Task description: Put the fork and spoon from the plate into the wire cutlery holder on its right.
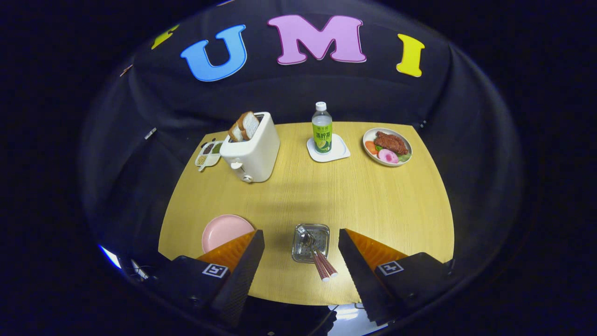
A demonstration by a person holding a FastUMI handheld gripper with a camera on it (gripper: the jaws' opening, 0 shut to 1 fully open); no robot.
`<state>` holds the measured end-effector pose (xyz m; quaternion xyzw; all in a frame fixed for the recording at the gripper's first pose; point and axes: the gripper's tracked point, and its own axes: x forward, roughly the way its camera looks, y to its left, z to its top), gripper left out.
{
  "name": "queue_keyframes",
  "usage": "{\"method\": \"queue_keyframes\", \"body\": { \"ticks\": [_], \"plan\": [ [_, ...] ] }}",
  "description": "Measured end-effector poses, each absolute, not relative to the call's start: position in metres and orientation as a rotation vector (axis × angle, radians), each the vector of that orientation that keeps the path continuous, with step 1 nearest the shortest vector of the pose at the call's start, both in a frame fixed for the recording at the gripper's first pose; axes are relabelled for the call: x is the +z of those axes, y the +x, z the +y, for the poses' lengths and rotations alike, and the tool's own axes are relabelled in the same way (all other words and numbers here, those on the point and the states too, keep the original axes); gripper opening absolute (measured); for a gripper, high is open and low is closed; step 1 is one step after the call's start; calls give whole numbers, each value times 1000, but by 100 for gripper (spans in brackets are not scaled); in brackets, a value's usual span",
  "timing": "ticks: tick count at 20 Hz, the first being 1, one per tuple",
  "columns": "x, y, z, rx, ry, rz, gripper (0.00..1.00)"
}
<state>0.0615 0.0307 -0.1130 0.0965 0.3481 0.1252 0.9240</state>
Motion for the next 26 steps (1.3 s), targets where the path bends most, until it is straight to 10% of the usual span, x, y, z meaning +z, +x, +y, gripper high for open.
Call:
{"method": "queue_keyframes", "body": {
  "ticks": [9, 26],
  "plan": [
    [-88, 33, 39, 187, 154, 375, 99],
    [-104, 17, 61, 223, 110, 387, 99]
  ]
}}
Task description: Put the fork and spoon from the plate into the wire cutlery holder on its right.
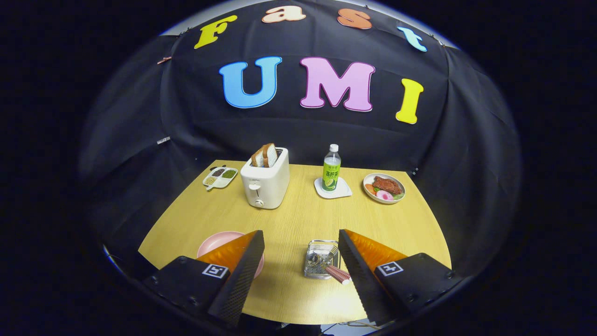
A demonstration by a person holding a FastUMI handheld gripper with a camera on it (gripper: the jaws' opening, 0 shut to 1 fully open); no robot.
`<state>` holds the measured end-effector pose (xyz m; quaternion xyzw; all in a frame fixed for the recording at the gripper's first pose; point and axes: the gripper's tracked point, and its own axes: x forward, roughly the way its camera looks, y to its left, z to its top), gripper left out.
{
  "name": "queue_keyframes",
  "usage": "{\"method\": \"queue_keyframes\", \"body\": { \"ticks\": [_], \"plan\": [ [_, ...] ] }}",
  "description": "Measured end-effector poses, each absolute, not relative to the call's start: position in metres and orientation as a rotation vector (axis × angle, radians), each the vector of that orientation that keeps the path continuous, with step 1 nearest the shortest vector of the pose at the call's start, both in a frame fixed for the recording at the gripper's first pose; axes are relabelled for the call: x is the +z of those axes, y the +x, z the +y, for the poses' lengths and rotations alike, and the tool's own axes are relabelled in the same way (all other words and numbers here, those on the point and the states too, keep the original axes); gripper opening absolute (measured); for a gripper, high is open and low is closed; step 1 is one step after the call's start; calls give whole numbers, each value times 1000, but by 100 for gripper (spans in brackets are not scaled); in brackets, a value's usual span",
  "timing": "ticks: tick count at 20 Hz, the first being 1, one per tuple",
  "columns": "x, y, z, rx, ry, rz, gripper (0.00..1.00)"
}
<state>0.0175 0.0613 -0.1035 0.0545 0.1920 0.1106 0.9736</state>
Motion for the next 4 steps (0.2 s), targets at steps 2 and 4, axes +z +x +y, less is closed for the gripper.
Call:
{"method": "queue_keyframes", "body": {
  "ticks": [2, 4],
  "plan": [
    [-103, 17, 60, 223, 110, 386, 99],
    [-103, 18, 60, 220, 110, 386, 99]
  ]
}}
